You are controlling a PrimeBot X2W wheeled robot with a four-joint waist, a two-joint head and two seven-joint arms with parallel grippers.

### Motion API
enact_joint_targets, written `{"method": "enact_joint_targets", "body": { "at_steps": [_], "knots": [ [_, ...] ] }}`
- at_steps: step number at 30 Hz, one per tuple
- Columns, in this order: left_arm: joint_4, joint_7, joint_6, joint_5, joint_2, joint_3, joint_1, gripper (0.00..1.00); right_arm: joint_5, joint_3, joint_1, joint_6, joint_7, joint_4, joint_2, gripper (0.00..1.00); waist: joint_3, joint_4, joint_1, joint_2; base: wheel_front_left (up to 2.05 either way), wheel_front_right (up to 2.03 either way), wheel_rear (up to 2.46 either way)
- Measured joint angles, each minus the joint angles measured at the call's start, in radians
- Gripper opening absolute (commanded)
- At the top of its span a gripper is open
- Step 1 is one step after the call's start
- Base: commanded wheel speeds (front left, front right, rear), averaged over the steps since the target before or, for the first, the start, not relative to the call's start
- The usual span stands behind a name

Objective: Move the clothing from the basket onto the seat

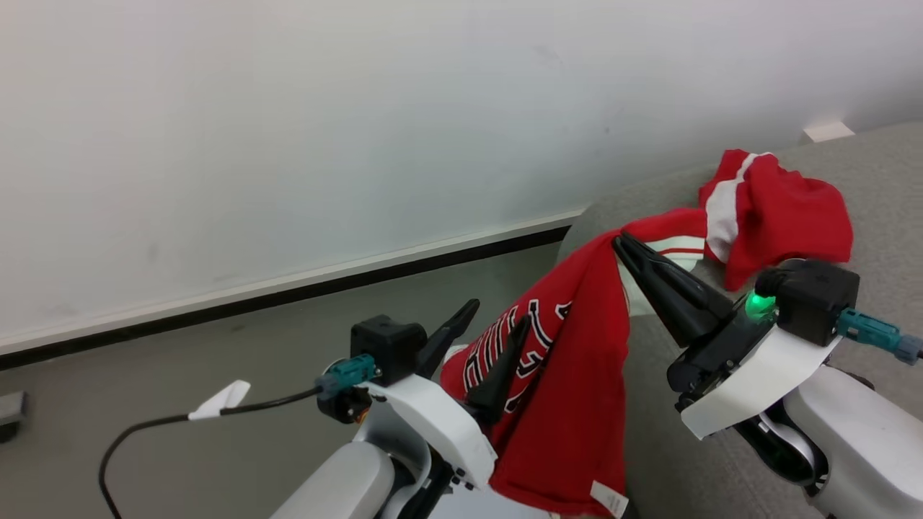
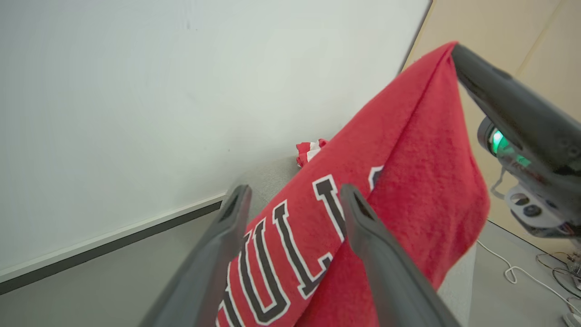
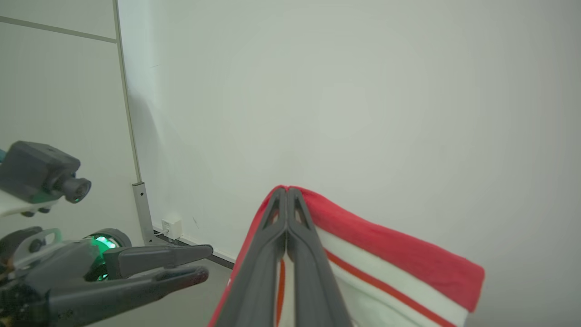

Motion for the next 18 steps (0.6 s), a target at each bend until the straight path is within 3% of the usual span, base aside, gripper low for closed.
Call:
{"method": "enact_joint_targets", "body": {
  "at_steps": [7,18],
  "knots": [
    [-0.013,0.02,-0.005,0.01,-0.01,-0.031,-0.026,1.0,-0.005,-0.055,-0.02,0.0,0.0,-0.003,-0.034,0.0,0.043,-0.059,0.0,-0.0001,0.0,0.0,0.0],
    [-0.05,0.076,-0.027,0.071,-0.035,-0.077,-0.201,1.0,-0.005,-0.281,-0.167,0.0,0.0,0.072,-0.113,0.0,0.254,-0.045,0.0001,0.0,0.0,0.0,0.0]
  ]
}}
